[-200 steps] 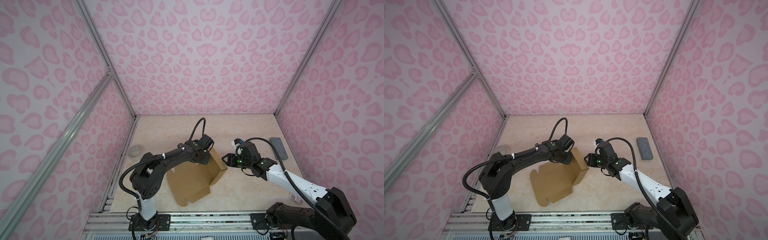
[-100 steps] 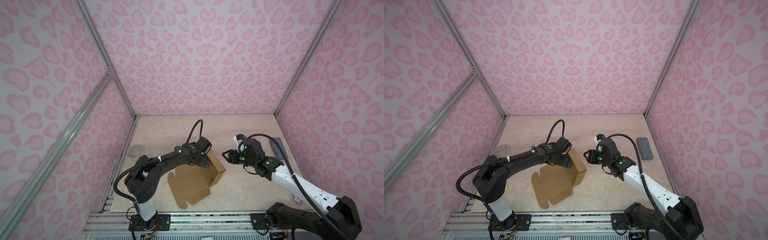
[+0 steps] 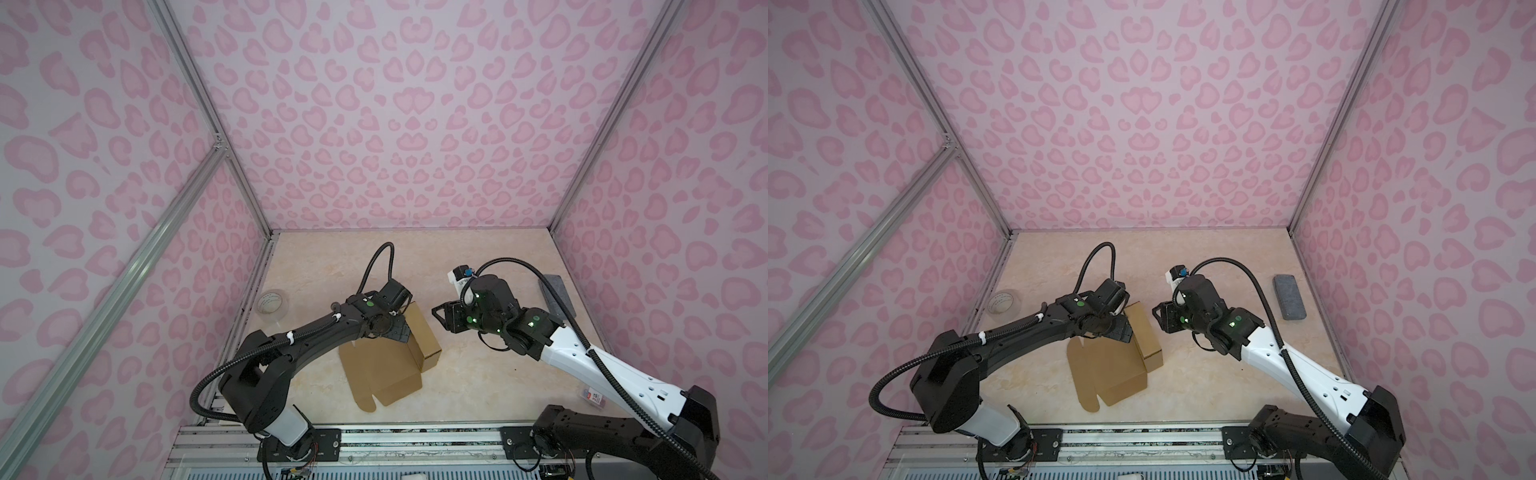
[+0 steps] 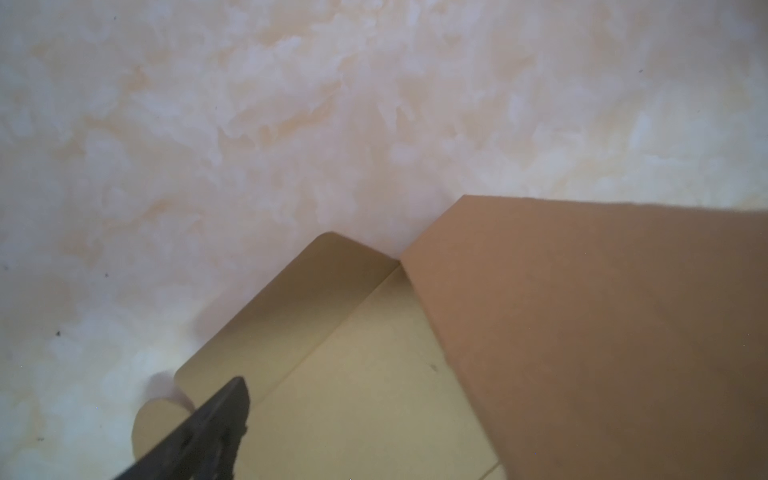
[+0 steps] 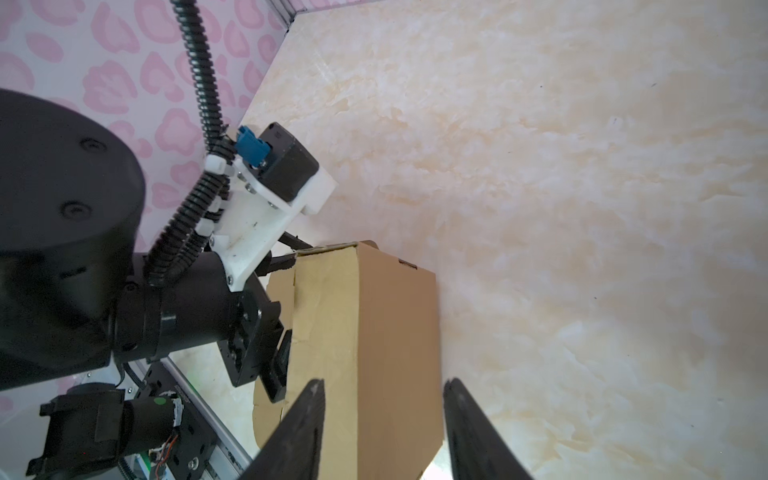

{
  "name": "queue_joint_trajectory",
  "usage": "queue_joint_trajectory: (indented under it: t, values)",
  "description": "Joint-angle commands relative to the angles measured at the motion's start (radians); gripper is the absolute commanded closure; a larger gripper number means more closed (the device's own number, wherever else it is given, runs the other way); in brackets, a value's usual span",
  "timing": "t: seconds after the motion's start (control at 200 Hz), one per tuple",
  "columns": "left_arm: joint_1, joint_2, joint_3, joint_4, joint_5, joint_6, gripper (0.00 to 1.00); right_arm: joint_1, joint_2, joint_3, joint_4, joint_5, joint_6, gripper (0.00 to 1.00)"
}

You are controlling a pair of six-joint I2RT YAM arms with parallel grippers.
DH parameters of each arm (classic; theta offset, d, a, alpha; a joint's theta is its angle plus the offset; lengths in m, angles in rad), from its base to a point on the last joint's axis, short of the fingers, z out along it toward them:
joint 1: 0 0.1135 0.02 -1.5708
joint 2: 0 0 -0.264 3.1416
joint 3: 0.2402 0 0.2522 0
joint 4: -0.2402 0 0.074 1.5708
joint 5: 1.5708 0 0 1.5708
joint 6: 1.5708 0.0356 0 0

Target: Fold the paper box

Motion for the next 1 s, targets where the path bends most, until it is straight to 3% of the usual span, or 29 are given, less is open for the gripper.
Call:
queue_joint_trajectory:
  t: [0.0,0.425,0.995]
  values:
    - [0.000,-0.010,-0.017,0.001,0.001,-0.011,0.03,0.017,0.016,0.015,-0.033,0.048,-0.033,0.51]
    - [0.001,0.001,-0.106,0.022,-0.011,-0.048,0.03,0.093,0.066,0.070,-0.064,0.061,-0.041,0.51]
    - [0.044,-0.398,-0.172,-0.008,-0.263,-0.123,0.03,0.281,0.191,0.178,-0.220,0.307,-0.171,0.49]
